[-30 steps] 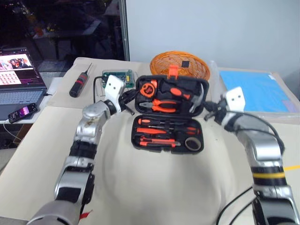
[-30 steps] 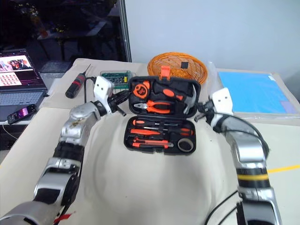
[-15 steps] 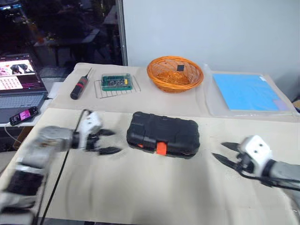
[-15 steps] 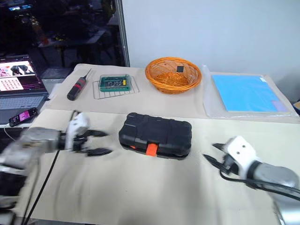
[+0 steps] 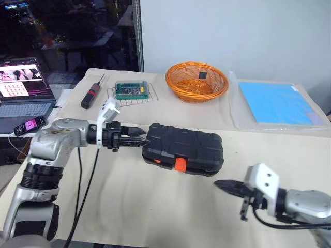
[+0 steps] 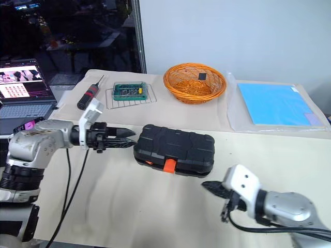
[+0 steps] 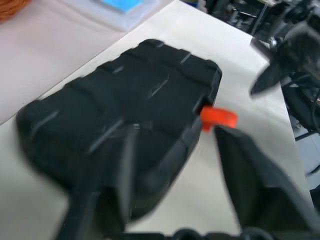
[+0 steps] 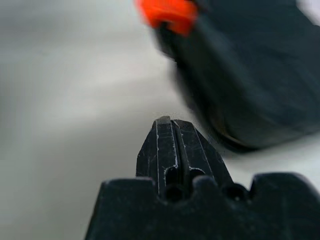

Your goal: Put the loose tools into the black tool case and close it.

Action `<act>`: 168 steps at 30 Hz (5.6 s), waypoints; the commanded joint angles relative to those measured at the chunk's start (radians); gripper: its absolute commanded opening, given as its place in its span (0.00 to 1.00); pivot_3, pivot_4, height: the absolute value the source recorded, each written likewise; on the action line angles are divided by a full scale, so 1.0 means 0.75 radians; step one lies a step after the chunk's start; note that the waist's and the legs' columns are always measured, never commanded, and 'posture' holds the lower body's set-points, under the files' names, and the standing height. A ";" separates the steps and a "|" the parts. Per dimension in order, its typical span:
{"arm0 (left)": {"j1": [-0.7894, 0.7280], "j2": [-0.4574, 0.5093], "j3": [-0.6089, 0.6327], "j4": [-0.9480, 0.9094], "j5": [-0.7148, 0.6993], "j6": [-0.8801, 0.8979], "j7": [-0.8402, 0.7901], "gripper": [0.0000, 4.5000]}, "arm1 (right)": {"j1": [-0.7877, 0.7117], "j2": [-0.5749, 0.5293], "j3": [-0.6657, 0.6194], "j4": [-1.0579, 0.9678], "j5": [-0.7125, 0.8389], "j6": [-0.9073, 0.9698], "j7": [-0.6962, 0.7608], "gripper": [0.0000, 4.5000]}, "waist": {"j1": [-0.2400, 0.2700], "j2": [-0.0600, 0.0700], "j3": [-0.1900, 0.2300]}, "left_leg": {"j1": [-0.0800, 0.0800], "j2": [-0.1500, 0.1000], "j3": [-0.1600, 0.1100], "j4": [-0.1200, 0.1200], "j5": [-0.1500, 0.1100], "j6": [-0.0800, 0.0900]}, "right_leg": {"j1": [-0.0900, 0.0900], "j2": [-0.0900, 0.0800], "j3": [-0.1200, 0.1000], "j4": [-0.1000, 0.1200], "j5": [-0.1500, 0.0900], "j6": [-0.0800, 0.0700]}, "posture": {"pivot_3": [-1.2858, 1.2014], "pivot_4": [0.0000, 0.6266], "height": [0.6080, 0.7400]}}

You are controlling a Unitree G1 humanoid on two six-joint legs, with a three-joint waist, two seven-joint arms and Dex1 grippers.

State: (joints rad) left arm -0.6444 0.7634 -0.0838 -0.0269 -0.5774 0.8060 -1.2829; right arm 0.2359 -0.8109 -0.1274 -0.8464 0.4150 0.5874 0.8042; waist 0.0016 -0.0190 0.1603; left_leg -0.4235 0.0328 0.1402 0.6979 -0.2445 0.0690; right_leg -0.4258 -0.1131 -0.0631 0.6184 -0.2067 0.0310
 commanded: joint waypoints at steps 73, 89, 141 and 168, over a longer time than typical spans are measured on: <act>-0.937 -0.609 -0.350 1.683 0.931 -1.065 0.315 0.01 | -0.194 0.075 0.286 -0.017 -0.277 0.439 -0.443 0.00 | 0.012 -0.023 -0.020 | -0.008 0.000 -0.004 0.009 -0.017 0.012 | -0.007 -0.002 -0.005 0.009 -0.010 -0.002 | 0.52 0.24 1.00; -0.642 -0.379 -0.122 0.965 0.676 -0.652 -0.257 0.01 | -0.259 0.163 0.013 0.067 -0.151 0.484 -0.342 0.00 | 0.006 -0.020 -0.018 | -0.023 0.001 -0.003 0.018 -0.016 0.011 | -0.019 -0.001 -0.005 0.016 -0.009 0.000 | 0.52 0.24 1.00; -0.271 -0.425 -0.348 0.611 0.593 -0.665 -0.197 0.50 | -0.305 0.624 0.109 -0.193 0.217 0.999 -1.010 0.87 | 0.011 -0.008 -0.018 | -0.004 0.001 -0.006 0.018 -0.014 0.018 | 0.000 -0.003 -0.002 0.009 -0.007 -0.008 | 0.52 0.24 1.00; -0.244 -0.421 -0.353 0.560 0.593 -0.624 -0.163 0.50 | -0.461 0.750 0.271 -0.158 0.040 0.948 -1.063 0.26 | -0.007 -0.007 -0.018 | -0.005 0.002 -0.005 0.016 -0.015 0.016 | -0.005 -0.004 -0.002 0.008 -0.007 -0.009 | 0.52 0.24 1.00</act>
State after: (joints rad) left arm -0.8508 0.4465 -0.3256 0.3842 -0.1592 0.3150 -1.4155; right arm -0.0740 -0.2621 0.1045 -0.8996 0.4466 1.3600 -0.0007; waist -0.0034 -0.0242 0.1464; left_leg -0.4290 0.0341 0.1363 0.7099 -0.2557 0.0810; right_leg -0.4297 -0.1160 -0.0647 0.6250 -0.2121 0.0246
